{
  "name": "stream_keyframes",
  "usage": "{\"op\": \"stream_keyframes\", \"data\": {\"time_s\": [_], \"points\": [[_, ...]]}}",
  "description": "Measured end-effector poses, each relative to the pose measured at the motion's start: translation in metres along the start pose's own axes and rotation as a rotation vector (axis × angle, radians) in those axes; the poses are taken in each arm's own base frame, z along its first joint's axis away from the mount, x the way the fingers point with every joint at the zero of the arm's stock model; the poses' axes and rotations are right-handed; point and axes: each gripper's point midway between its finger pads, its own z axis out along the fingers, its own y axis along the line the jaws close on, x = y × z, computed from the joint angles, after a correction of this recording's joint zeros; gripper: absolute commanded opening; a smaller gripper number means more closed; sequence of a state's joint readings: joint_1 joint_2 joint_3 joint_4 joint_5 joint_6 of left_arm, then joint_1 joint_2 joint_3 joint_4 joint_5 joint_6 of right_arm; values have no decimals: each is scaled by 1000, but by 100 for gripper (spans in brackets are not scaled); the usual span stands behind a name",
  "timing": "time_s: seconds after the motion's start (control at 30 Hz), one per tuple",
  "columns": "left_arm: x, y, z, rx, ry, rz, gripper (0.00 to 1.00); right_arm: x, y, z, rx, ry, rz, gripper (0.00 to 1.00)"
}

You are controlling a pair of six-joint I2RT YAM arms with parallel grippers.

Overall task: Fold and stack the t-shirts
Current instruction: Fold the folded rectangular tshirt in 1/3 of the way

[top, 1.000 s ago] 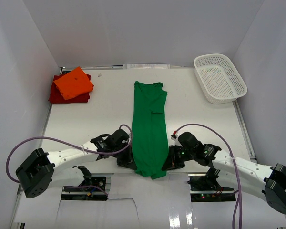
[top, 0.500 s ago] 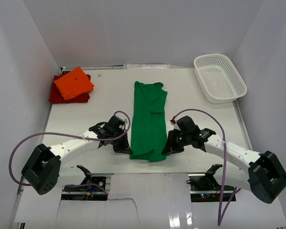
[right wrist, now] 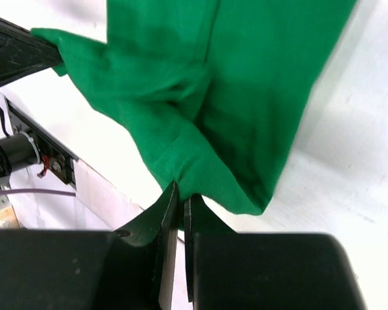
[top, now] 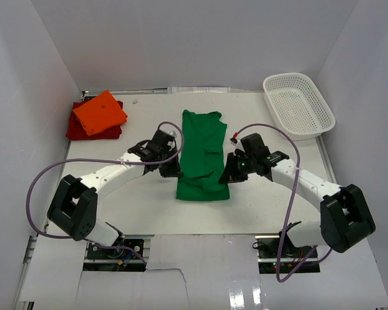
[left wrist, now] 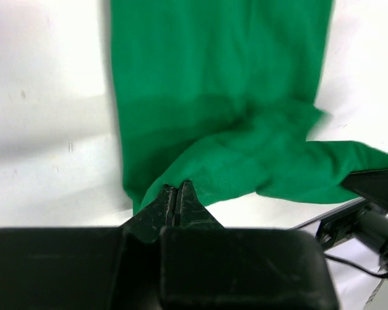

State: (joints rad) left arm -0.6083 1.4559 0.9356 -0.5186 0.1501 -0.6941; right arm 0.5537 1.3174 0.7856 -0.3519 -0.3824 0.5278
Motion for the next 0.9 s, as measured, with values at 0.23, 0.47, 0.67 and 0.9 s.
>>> {"op": "stream_keyframes", "data": {"time_s": [0.23,0.47,0.67,0.9], "points": [[-63,-16,-7,6,-116,12,0,-42,9,2,-13,-42,-40,8],[-100,-17,-1,-7,-160,10,0,-70,10,10,-14,-55,-63,8],[-114,-15,12,-25,-158,4,0,-86,-3,22,5,-38,-49,8],[-138,-21,19,-20,-188,10,0,-108,-3,23,-3,-58,-56,8]]}}
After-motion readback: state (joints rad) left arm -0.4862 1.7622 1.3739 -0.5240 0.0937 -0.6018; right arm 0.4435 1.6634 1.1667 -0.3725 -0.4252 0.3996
